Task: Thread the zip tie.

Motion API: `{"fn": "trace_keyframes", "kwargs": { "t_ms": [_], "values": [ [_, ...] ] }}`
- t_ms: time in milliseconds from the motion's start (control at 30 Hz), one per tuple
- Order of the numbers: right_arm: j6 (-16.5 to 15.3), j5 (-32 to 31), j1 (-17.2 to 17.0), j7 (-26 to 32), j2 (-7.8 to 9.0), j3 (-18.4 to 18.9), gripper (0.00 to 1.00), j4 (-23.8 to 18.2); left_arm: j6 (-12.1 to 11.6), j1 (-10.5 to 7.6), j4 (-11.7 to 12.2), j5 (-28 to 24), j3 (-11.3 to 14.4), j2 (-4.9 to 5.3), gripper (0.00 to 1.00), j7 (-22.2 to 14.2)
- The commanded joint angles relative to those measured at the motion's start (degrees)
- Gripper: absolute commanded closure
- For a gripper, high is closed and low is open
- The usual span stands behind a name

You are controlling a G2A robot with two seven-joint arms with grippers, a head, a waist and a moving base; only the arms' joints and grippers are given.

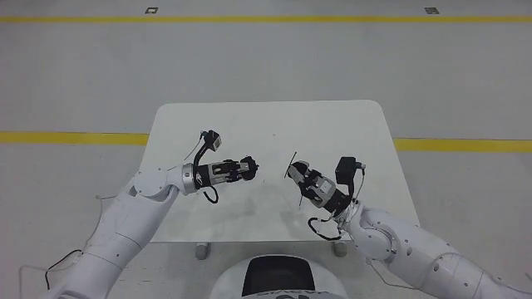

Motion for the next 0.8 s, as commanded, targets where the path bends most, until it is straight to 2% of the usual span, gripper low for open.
{"fn": "trace_keyframes", "kwargs": {
  "t_ms": [0, 500, 600, 767],
  "values": [
    [0.0, 0.0, 0.0, 0.0, 0.0, 0.0, 1.0, 0.0, 0.0, 0.0, 0.0, 0.0, 0.0, 0.0, 1.0, 0.0],
    [0.11, -0.01, -0.04, 0.06, -0.03, 0.06, 1.0, -0.03, 0.05, 0.24, -0.09, -0.01, 0.12, -0.04, 1.0, 0.73],
    [0.46, -1.57, -0.9, -1.36, -0.47, 0.9, 1.0, -0.13, -0.04, 2.19, -1.35, 0.77, -0.09, -0.03, 1.0, 3.75],
    [0.0, -4.99, -2.76, -8.03, -1.68, 0.95, 1.0, 0.98, -0.04, 7.07, -5.28, 3.87, -1.55, -0.05, 1.0, 8.43]
  ]
}}
